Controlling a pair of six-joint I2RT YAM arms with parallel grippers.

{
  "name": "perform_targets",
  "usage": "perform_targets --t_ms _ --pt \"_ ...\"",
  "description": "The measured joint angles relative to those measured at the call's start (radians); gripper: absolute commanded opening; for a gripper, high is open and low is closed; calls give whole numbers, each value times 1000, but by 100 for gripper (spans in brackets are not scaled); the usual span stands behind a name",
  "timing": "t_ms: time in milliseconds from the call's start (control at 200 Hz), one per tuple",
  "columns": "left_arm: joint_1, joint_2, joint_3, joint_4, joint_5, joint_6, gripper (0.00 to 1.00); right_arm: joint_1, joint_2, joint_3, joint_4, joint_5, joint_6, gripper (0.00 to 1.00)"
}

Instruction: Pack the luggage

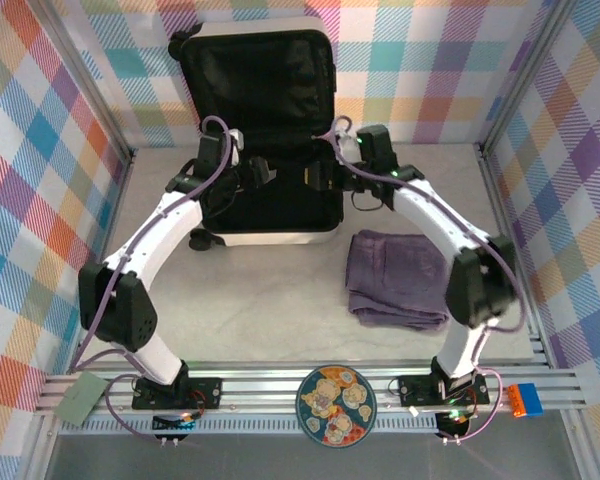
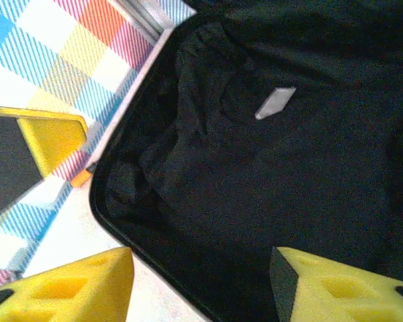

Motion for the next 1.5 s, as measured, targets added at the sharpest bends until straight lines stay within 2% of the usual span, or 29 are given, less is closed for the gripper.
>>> perform_targets --t_ms 95,225,405,540,695,865,1020,1095,1295,1505 --pt "-62 -83 -116 43 -46 11 64 0 -175 -252 96 55 4 64" --pt "-160 -180 -289 89 -66 -3 62 0 -383 -565 119 159 21 66" --pt "-259 -199 -429 180 -89 -48 61 0 -455 -734 114 264 60 74" --pt "-326 -211 -562 269 -101 -91 60 0 -459 -789 91 348 86 76" --pt "-362 -206 -660 349 -103 -142 60 0 -442 -823 79 412 115 79" --pt "-394 -192 -691 408 -101 -171 60 0 -364 -841 86 430 146 79" --pt "-405 -156 -684 418 -98 -172 61 19 -325 -880 187 414 178 79" --pt "-405 -129 -663 394 -90 -172 61 63 -312 -893 253 412 194 79" --pt "-405 -80 -622 367 -68 -174 62 264 -227 -873 417 342 259 78" --pt "-401 -70 -615 330 -56 -194 62 293 -226 -852 396 322 286 81"
